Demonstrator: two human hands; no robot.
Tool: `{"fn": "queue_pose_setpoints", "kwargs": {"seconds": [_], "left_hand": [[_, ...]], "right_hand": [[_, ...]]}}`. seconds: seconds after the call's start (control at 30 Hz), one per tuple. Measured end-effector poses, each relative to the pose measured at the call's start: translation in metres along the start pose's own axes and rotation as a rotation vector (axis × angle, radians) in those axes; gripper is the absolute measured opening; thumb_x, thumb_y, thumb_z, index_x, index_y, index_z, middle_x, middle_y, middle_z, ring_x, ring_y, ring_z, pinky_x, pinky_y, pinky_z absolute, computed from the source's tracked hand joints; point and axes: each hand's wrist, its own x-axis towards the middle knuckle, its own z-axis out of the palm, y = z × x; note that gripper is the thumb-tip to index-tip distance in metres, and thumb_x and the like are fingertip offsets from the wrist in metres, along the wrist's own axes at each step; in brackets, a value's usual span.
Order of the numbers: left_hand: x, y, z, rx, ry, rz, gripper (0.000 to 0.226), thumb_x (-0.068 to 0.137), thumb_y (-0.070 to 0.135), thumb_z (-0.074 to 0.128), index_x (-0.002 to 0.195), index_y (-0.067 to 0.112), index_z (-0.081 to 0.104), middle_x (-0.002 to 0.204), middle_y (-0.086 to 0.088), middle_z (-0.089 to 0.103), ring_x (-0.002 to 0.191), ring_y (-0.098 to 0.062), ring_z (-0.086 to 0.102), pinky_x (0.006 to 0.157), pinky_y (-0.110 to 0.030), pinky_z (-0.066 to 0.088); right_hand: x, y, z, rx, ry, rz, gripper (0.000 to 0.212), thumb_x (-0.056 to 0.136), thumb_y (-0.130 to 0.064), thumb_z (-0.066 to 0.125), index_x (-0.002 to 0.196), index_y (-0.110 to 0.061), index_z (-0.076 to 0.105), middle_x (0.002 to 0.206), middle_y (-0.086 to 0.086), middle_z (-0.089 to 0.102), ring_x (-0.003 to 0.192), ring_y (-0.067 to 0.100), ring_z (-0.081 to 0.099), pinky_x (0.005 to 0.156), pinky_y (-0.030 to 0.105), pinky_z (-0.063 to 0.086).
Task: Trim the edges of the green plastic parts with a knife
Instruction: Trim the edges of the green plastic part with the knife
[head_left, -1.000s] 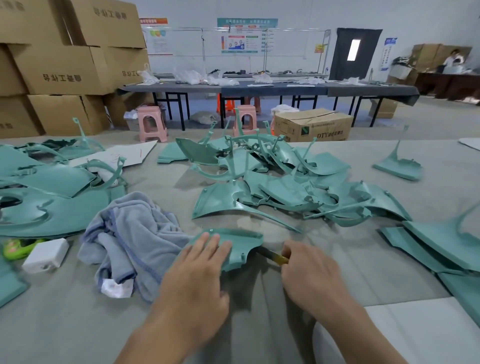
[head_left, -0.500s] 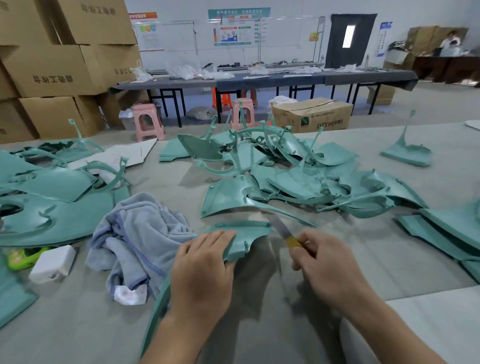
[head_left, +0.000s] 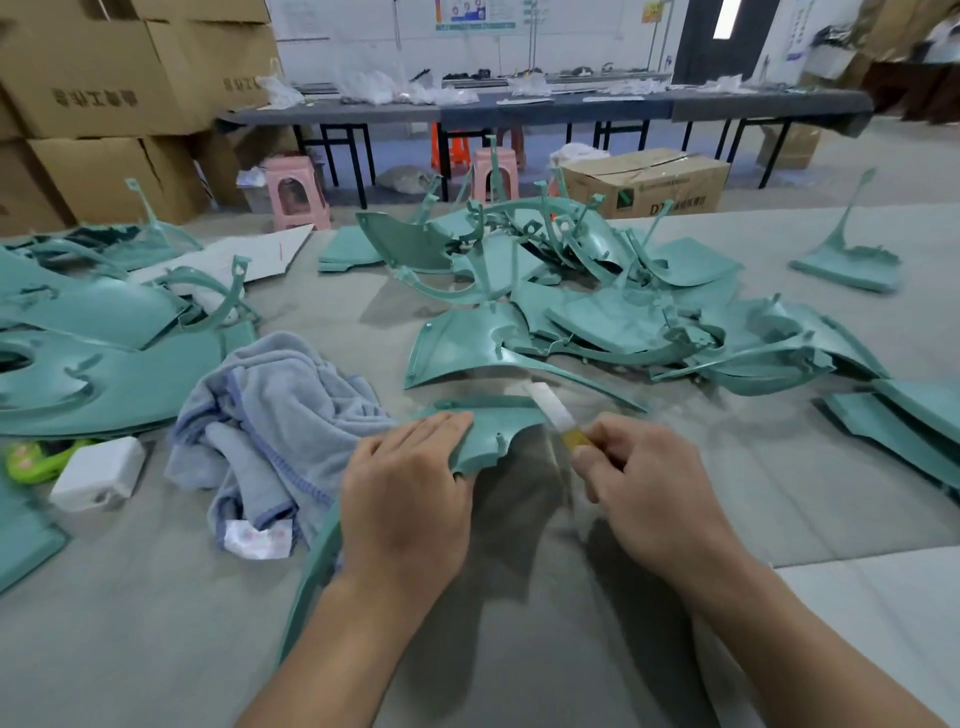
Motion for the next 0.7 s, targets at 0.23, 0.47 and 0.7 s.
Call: {"fn": "queue_pose_setpoints", "kwargs": {"seconds": [0.23, 0.47, 0.7], "left_hand": [[0.0, 0.0, 0.003, -0.04, 0.05, 0.001, 0.045, 0.067, 0.014, 0.088, 0.11, 0.018, 0.078, 0.107, 0.001, 0.077, 0.097, -0.02, 0.074, 0.085, -0.037, 0.055], [-0.002, -0.005, 0.005, -0.066, 0.038, -0.021, 0.047, 0.067, 0.012, 0.085, 0.112, 0.021, 0.077, 0.109, 0.004, 0.077, 0.098, -0.021, 0.073, 0.085, -0.036, 0.054], [0.003, -0.033, -0.012, -0.412, -0.057, -0.181, 0.036, 0.086, 0.052, 0.052, 0.121, 0.061, 0.057, 0.101, 0.047, 0.06, 0.102, 0.022, 0.054, 0.084, 0.001, 0.037]], "right_hand": [[-0.003, -0.003, 0.004, -0.113, -0.016, 0.076, 0.027, 0.095, -0.027, 0.064, 0.071, -0.019, 0.055, 0.062, -0.003, 0.061, 0.065, 0.017, 0.057, 0.058, 0.036, 0.043], [-0.011, -0.013, 0.011, -0.137, -0.031, 0.101, 0.025, 0.096, -0.029, 0.059, 0.073, -0.023, 0.054, 0.063, -0.006, 0.058, 0.063, 0.016, 0.054, 0.057, 0.035, 0.038], [-0.001, 0.004, -0.019, 0.271, 0.067, 0.038, 0.029, 0.093, -0.015, 0.066, 0.064, -0.018, 0.059, 0.054, -0.001, 0.062, 0.043, 0.006, 0.042, 0.047, 0.021, 0.034]]}}
